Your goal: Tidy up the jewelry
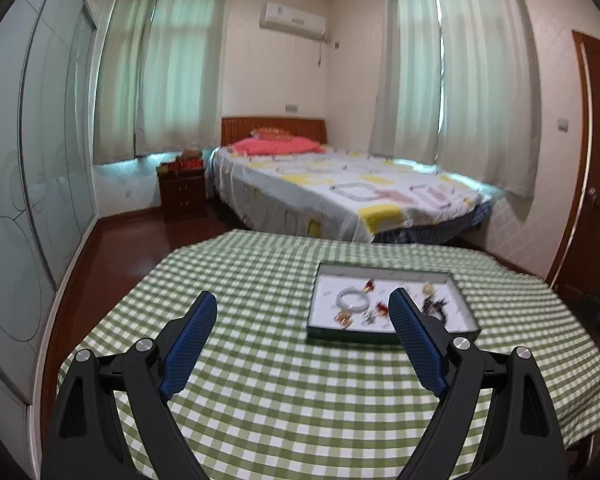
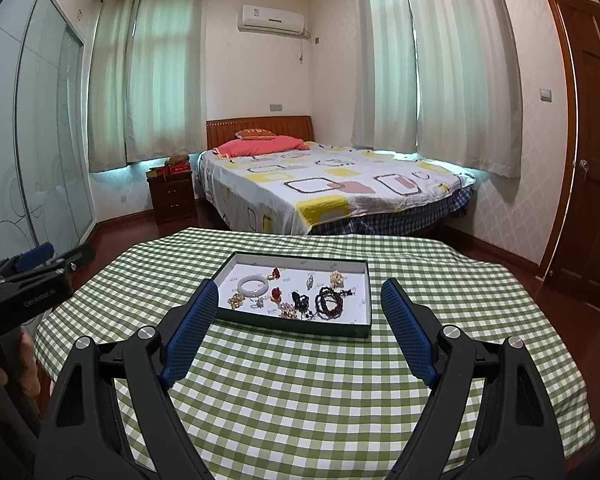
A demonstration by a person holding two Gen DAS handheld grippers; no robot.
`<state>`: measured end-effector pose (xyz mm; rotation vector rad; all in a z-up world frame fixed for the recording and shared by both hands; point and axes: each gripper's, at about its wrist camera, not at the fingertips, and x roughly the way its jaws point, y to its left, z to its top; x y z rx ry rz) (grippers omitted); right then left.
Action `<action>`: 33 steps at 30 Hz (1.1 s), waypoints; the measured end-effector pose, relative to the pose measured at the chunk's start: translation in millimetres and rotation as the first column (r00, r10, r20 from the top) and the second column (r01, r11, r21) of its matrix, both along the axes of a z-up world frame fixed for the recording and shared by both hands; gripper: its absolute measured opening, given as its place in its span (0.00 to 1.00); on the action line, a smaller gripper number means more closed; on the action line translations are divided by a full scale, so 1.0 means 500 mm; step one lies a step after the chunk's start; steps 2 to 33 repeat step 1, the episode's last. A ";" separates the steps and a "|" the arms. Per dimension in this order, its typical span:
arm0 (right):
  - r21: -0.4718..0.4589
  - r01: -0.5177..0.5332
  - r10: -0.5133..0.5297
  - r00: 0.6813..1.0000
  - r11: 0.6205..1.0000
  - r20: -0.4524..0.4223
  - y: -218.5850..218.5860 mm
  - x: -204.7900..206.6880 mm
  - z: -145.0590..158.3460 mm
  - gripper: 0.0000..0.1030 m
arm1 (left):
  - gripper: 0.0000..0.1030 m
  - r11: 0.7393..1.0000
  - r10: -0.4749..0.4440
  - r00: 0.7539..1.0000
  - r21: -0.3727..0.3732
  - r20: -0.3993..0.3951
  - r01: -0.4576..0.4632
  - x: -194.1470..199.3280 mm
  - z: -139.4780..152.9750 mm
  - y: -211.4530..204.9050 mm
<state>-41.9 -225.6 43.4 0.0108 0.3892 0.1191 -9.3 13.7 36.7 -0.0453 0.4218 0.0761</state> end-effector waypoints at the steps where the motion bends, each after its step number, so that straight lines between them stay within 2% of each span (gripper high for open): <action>1: 0.004 0.004 -0.004 1.000 1.000 -0.009 -0.004 0.007 -0.006 0.82 | 0.82 1.000 0.008 1.000 -0.001 -0.023 -0.008 0.015 -0.013 0.005; 33: 0.004 0.004 -0.004 1.000 1.000 -0.009 -0.004 0.007 -0.006 0.82 | 0.82 1.000 0.008 1.000 -0.001 -0.023 -0.008 0.015 -0.013 0.005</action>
